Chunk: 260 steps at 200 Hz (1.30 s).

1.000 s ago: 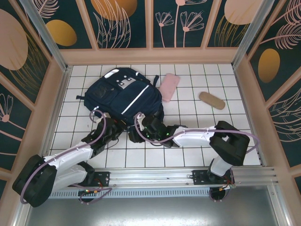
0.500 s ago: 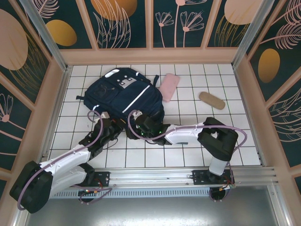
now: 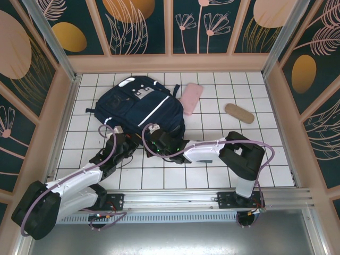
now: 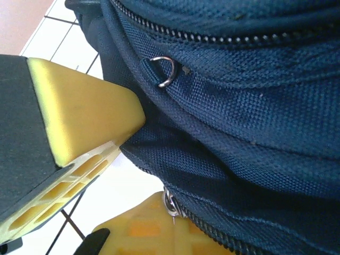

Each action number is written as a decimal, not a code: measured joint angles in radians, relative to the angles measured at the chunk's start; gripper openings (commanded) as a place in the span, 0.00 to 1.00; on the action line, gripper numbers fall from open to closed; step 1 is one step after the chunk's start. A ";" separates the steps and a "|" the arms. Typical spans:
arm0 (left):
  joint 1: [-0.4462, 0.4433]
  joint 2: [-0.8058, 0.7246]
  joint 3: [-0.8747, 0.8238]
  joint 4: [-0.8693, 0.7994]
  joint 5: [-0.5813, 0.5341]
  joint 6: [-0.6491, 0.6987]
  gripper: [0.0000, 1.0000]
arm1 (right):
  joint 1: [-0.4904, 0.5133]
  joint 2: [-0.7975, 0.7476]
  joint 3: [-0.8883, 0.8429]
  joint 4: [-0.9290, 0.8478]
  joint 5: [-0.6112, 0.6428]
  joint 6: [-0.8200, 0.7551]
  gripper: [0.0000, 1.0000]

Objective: Pack the student bag

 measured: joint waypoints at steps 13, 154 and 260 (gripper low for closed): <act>0.000 -0.001 0.000 -0.002 0.001 0.001 0.00 | 0.000 -0.009 -0.019 0.021 0.000 0.000 0.00; 0.156 -0.167 0.057 -0.318 -0.065 0.072 0.00 | -0.156 -0.297 -0.354 0.153 -0.042 0.062 0.28; 0.114 -0.156 0.011 -0.095 0.096 0.082 0.00 | 0.037 -0.134 0.007 -0.068 0.087 -0.005 0.38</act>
